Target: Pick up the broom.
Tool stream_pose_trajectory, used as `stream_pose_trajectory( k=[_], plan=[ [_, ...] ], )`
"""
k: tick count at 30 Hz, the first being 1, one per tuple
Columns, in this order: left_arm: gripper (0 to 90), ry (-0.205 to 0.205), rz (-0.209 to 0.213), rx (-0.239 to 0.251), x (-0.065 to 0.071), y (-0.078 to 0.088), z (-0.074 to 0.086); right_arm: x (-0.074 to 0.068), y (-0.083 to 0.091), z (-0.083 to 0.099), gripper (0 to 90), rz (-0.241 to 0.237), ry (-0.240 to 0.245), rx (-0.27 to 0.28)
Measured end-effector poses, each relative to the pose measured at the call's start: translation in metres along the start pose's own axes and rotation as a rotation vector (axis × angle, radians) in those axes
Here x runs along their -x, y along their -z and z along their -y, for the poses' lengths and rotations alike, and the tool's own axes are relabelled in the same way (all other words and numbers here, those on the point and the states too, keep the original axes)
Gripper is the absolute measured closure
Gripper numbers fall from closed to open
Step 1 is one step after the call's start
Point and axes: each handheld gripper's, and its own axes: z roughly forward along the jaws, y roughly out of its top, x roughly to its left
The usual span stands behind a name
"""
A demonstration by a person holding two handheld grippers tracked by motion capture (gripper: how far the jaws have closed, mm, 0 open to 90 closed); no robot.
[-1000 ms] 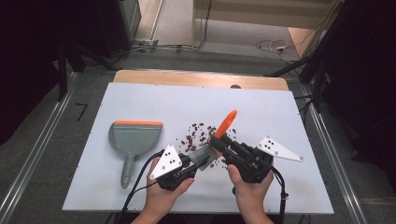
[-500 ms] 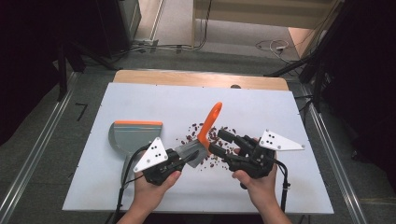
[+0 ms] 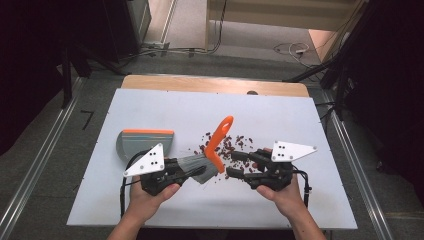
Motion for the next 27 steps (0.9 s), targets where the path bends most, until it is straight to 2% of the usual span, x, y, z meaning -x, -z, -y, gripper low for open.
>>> stream_pose_trajectory(
  k=[2,7,9,10,12,13,14,16,20,23,25,26,27],
  plan=[
    [86.3,0.003,0.025,0.004,0.001,-0.001,0.000,-0.002,-0.004,0.002,41.0,-0.045,0.023,-0.020],
    [86.3,-0.009,0.101,-0.001,0.003,-0.004,0.001,-0.006,-0.013,0.004,45.9,-0.080,0.033,-0.054],
    [86.3,-0.015,0.117,-0.010,0.005,-0.006,0.001,-0.006,-0.014,0.005,47.7,-0.089,0.032,-0.057],
    [86.3,-0.013,0.130,-0.008,0.005,-0.007,0.001,-0.006,-0.015,0.007,51.1,-0.118,0.030,-0.054],
    [86.2,-0.009,0.143,-0.003,0.005,-0.007,0.001,-0.006,-0.015,0.007,53.1,-0.124,0.025,-0.050],
    [86.2,-0.010,0.149,-0.001,0.004,-0.007,0.001,-0.005,-0.015,0.008,57.3,-0.146,0.014,-0.044],
    [86.2,-0.012,0.150,0.000,0.004,-0.007,0.001,-0.005,-0.015,0.008,57.3,-0.146,0.014,-0.044],
    [86.2,-0.010,0.167,-0.002,0.004,-0.007,0.001,-0.005,-0.015,0.008,62.4,-0.183,0.019,-0.050],
    [85.6,-0.004,0.178,-0.001,0.003,-0.007,0.002,-0.006,-0.014,0.009,67.5,-0.208,0.028,-0.056],
    [83.7,0.009,0.167,-0.006,0.002,-0.007,0.003,-0.006,-0.015,0.008,68.0,-0.199,0.036,-0.073],
    [75.4,0.017,0.147,-0.004,0.002,-0.008,0.004,-0.007,-0.014,0.007,68.3,-0.182,0.030,-0.096],
    [75.4,0.022,0.133,-0.004,0.002,-0.008,0.005,-0.007,-0.014,0.007,68.3,-0.182,0.030,-0.096],
    [67.6,0.026,0.112,-0.003,0.003,-0.008,0.004,-0.006,-0.014,0.006,68.4,-0.174,0.032,-0.105]
  ],
)
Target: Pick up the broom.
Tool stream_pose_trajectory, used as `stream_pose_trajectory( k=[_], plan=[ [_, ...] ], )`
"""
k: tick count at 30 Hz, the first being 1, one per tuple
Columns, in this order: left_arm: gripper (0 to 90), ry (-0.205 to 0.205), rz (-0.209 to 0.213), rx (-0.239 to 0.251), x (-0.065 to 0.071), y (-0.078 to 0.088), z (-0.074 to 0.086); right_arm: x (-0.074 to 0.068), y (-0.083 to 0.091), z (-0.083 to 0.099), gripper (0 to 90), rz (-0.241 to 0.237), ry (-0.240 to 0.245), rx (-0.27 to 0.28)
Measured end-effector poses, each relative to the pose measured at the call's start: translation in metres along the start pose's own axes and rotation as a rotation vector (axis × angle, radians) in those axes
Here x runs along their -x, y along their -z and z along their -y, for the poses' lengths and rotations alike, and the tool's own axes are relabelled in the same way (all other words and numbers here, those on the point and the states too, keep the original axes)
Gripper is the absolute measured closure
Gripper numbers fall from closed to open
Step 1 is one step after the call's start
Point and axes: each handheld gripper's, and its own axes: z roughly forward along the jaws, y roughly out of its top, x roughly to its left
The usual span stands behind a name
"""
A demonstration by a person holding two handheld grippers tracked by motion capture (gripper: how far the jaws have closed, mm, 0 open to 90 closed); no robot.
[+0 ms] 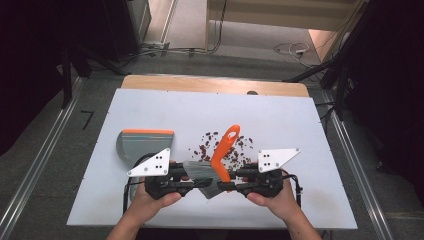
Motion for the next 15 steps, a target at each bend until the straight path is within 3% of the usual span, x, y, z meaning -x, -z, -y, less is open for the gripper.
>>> stream_pose_trajectory(
  k=[2,3,4,7,9,12,13,15],
  plan=[
    [48.4,0.009,-0.046,0.009,0.000,0.002,-0.001,0.001,0.001,0.001,68.4,0.019,-0.002,-0.017],
    [43.4,0.004,-0.073,0.005,0.000,0.004,-0.001,0.002,0.001,0.001,68.4,0.035,-0.001,-0.026],
    [28.8,0.008,-0.107,0.000,-0.001,0.006,-0.001,0.004,0.003,0.003,68.5,0.060,-0.008,-0.035],
    [17.2,0.018,-0.176,-0.005,-0.003,0.016,0.000,0.007,0.005,0.003,68.5,0.091,-0.011,-0.037],
    [8.0,0.030,-0.205,-0.015,-0.005,0.022,0.002,0.011,0.009,0.001,68.5,0.142,-0.009,-0.057],
    [2.6,0.039,-0.254,-0.032,-0.008,0.033,0.009,0.016,0.012,0.000,68.5,0.177,-0.005,-0.077],
    [0.0,0.044,-0.270,-0.026,-0.009,0.037,0.011,0.021,0.014,-0.002,68.5,0.213,-0.012,-0.089],
    [0.0,0.053,-0.294,-0.008,-0.011,0.046,0.015,0.024,0.015,-0.002,68.5,0.229,-0.016,-0.094]
  ],
)
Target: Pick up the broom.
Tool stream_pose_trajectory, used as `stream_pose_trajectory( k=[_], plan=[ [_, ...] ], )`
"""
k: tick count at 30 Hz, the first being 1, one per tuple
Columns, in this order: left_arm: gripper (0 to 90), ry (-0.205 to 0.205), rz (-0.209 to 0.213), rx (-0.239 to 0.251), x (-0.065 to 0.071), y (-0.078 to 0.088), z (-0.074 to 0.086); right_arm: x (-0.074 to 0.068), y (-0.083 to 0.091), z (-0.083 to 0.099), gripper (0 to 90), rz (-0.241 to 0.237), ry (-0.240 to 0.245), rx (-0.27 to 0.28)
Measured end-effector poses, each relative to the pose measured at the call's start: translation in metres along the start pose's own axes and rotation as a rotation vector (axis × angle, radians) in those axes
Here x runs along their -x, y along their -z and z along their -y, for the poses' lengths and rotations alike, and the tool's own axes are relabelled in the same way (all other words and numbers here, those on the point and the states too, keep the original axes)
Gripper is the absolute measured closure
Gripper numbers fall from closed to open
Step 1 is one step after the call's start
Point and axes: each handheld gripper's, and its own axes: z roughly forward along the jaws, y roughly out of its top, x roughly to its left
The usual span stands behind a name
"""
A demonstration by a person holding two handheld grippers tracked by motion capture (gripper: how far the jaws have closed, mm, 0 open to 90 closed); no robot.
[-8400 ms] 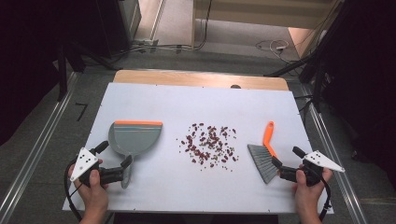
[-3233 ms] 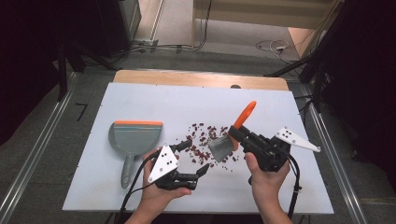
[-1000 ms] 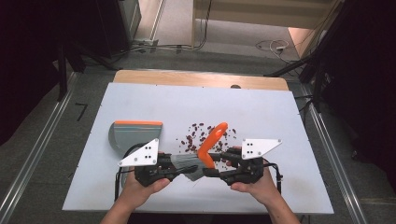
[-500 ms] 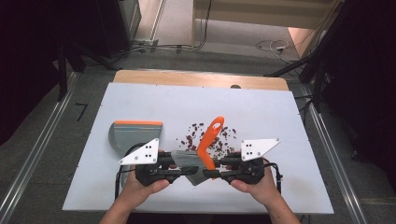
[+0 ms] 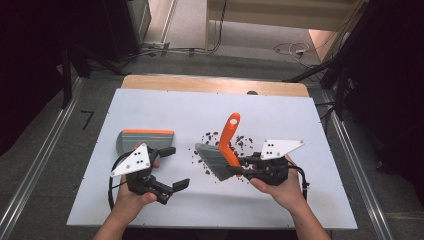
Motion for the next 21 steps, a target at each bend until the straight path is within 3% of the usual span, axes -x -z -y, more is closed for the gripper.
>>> stream_pose_trajectory(
  k=[1,5,13,21],
  plan=[
    [0.0,0.004,-0.008,0.008,-0.002,0.004,0.001,0.007,0.001,-0.001,68.5,0.034,-0.003,-0.014],
    [0.0,0.010,-0.045,0.020,-0.008,0.016,0.006,0.020,0.003,-0.005,68.5,0.074,-0.003,-0.040],
    [0.0,0.020,-0.118,0.011,-0.015,0.034,0.018,0.043,0.005,-0.008,68.5,0.127,-0.022,-0.064],
    [0.0,0.034,-0.181,0.005,-0.023,0.055,0.030,0.065,0.004,-0.006,68.5,0.198,-0.075,-0.108]
  ],
)
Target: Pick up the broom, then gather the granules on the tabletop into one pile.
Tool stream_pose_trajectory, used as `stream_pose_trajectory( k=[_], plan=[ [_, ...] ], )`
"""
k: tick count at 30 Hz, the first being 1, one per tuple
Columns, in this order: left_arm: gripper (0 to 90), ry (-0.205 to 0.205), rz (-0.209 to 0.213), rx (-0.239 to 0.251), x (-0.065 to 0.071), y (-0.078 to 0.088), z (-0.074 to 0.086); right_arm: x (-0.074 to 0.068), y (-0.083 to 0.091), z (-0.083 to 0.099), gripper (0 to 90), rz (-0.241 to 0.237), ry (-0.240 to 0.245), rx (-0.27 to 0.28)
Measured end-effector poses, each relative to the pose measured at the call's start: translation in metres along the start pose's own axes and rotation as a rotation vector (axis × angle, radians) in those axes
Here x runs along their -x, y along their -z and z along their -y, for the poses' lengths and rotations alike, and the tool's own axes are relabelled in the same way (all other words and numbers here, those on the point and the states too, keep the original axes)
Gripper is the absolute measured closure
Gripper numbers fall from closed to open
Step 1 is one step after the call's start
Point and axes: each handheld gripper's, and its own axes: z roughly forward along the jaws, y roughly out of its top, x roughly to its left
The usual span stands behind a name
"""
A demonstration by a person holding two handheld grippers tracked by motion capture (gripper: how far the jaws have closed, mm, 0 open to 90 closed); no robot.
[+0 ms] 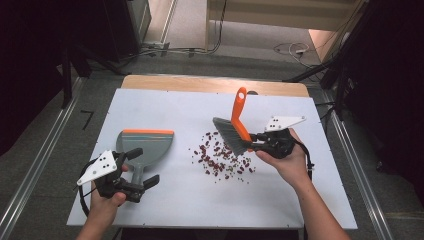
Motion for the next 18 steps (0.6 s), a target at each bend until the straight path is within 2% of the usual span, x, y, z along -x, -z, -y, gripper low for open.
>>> stream_pose_trajectory(
  k=[2,3,4,8,14,15,16,18],
  plan=[
    [0.0,0.003,-0.013,-0.001,-0.003,0.003,0.003,0.005,0.000,0.000,68.5,-0.002,-0.010,-0.009],
    [0.0,0.007,-0.021,-0.002,-0.004,0.004,0.004,0.008,-0.001,-0.001,68.5,0.022,0.005,-0.031],
    [0.0,0.007,-0.023,0.002,-0.005,0.005,0.005,0.008,-0.001,-0.001,68.5,0.022,0.005,-0.031],
    [0.0,0.010,-0.037,0.000,-0.007,0.006,0.008,0.013,-0.005,-0.004,68.6,0.051,0.027,-0.086],
    [0.0,0.014,-0.049,0.003,-0.009,0.008,0.011,0.025,-0.010,-0.006,68.5,0.082,0.058,-0.118],
    [0.0,0.019,-0.051,0.005,-0.009,0.008,0.012,0.027,-0.010,-0.007,68.5,0.092,0.068,-0.132],
    [0.0,0.019,-0.050,0.003,-0.010,0.008,0.012,0.031,-0.013,-0.007,68.5,0.131,0.091,-0.156],
    [0.0,0.020,-0.051,-0.002,-0.010,0.007,0.013,0.034,-0.014,-0.008,68.4,0.141,0.097,-0.164]
  ],
)
